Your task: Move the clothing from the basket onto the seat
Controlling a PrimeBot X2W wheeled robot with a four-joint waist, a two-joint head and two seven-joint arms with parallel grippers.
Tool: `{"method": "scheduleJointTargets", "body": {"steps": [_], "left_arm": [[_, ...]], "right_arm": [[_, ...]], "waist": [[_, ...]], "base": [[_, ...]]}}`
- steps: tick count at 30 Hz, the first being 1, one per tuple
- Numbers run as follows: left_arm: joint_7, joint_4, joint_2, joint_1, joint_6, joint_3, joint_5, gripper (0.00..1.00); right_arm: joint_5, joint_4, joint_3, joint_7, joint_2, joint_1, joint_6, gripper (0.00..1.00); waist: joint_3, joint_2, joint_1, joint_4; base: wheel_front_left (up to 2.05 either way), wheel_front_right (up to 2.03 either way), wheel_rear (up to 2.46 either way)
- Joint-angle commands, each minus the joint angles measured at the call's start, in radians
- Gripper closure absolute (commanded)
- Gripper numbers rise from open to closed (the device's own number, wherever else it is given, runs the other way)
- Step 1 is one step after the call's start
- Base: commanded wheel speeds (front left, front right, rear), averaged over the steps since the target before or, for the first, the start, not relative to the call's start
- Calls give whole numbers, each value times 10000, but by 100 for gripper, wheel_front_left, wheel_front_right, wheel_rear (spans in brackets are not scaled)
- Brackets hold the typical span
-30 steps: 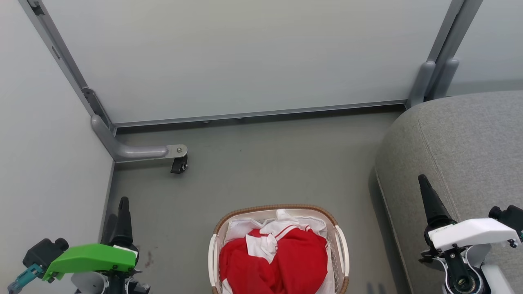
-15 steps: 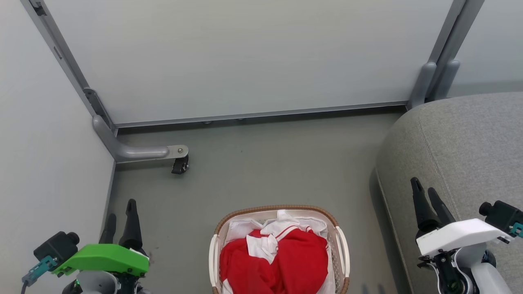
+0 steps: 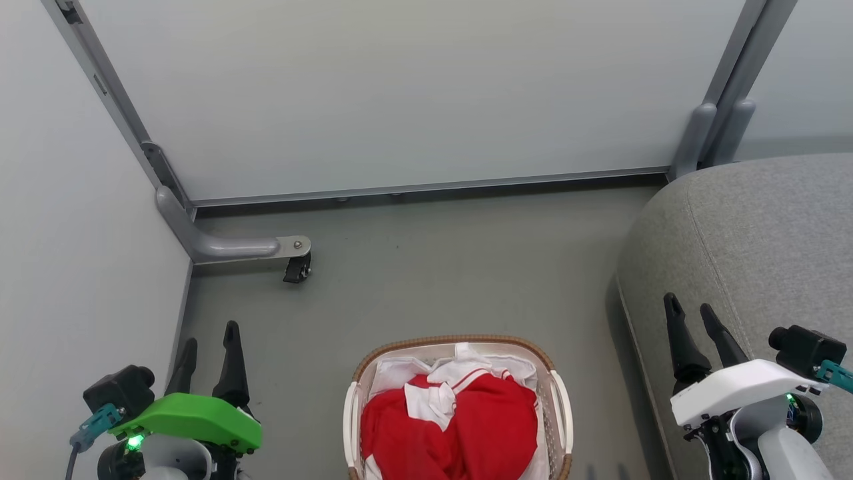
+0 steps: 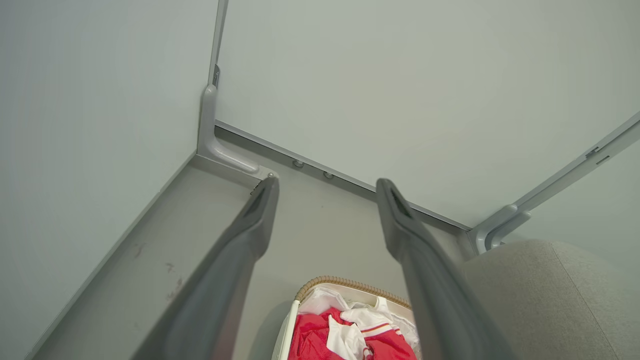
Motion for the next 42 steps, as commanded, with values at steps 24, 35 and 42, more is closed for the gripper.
{"method": "scheduleJointTargets", "body": {"steps": [24,35,42], "left_arm": [[-677,-144,4,-109,312,-483,2753,0],[-925,-209,-62,137,376,-382,3641,0],[-1073,-294,-157,246,212,-195,4084,0]], "right_arm": [[-3352,-110,-118,-697,66,-107,3,0],[-4299,17,-234,-949,63,-20,3,0],[-4913,55,-239,-1098,86,18,2,0]], "waist": [[-39,0,-1,1],[-83,0,-1,16],[-62,0,-1,5]], "base": [[0,0,0],[0,0,0],[0,0,0]]}}
